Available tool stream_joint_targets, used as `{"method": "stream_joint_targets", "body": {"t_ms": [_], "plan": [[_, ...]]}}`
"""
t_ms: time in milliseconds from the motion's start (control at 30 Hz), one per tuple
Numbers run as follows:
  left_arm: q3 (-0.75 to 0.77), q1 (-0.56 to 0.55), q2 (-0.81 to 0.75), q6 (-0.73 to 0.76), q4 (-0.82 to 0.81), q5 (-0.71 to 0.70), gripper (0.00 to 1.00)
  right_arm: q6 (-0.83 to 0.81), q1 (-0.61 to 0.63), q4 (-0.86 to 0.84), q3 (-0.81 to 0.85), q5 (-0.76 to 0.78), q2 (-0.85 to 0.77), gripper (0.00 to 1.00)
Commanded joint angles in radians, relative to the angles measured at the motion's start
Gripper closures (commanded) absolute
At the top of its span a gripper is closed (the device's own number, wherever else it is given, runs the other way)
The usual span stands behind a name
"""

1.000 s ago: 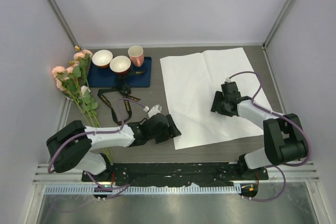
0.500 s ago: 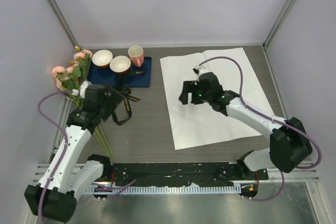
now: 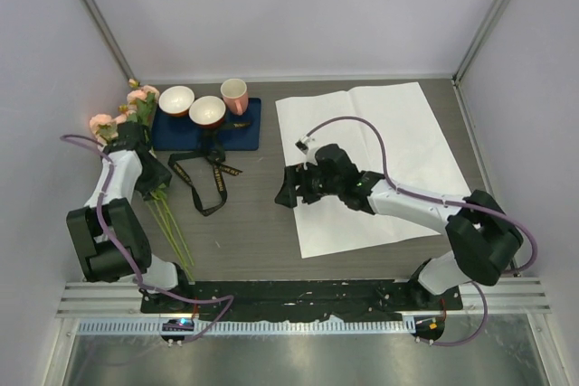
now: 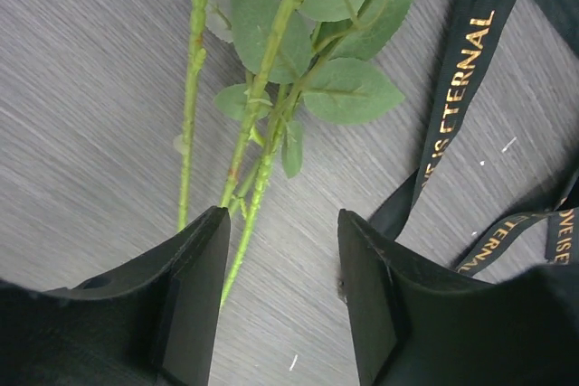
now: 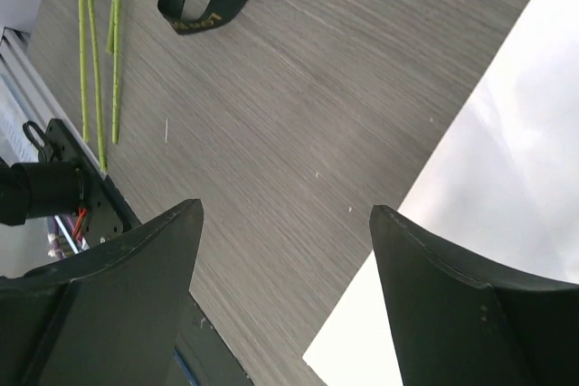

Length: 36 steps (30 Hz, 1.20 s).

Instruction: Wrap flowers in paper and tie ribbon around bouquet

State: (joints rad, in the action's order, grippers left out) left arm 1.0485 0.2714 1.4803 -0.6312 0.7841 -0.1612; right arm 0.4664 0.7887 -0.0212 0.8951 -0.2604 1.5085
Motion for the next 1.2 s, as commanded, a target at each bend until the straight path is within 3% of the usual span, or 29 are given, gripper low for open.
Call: {"method": "stream_joint_targets", "body": {"t_ms": [0, 233, 500, 633, 933, 1000, 1033, 1167], "plan": [[0.062, 0.0, -0.025, 0.077, 0.017, -0.072, 0.45, -0.014, -0.005, -0.08, -0.065, -0.04, -0.125, 0.19], [0.064, 0.0, 0.032, 0.111, 0.027, -0.118, 0.39, -0.022, -0.008, -0.082, -0.09, -0.06, -0.206, 0.18], [0.027, -0.001, 0.071, 0.137, -0.08, -0.101, 0.47, -0.026, -0.016, -0.089, -0.113, -0.042, -0.251, 0.18], [0.019, -0.003, 0.094, 0.149, -0.095, -0.112, 0.59, -0.025, -0.019, -0.091, -0.113, -0.049, -0.229, 0.18], [0.001, -0.008, 0.126, 0.151, -0.106, -0.143, 0.54, -0.011, -0.025, -0.102, -0.108, -0.056, -0.2, 0.18], [-0.005, -0.009, 0.132, 0.159, -0.123, -0.126, 0.62, -0.008, -0.026, -0.109, -0.11, -0.056, -0.197, 0.18], [-0.01, -0.009, 0.126, 0.16, -0.131, -0.123, 0.76, -0.005, -0.026, -0.114, -0.11, -0.056, -0.188, 0.18], [0.005, -0.027, -0.018, 0.169, -0.1, -0.101, 0.99, -0.038, -0.028, -0.088, -0.082, -0.105, -0.147, 0.19]]}}
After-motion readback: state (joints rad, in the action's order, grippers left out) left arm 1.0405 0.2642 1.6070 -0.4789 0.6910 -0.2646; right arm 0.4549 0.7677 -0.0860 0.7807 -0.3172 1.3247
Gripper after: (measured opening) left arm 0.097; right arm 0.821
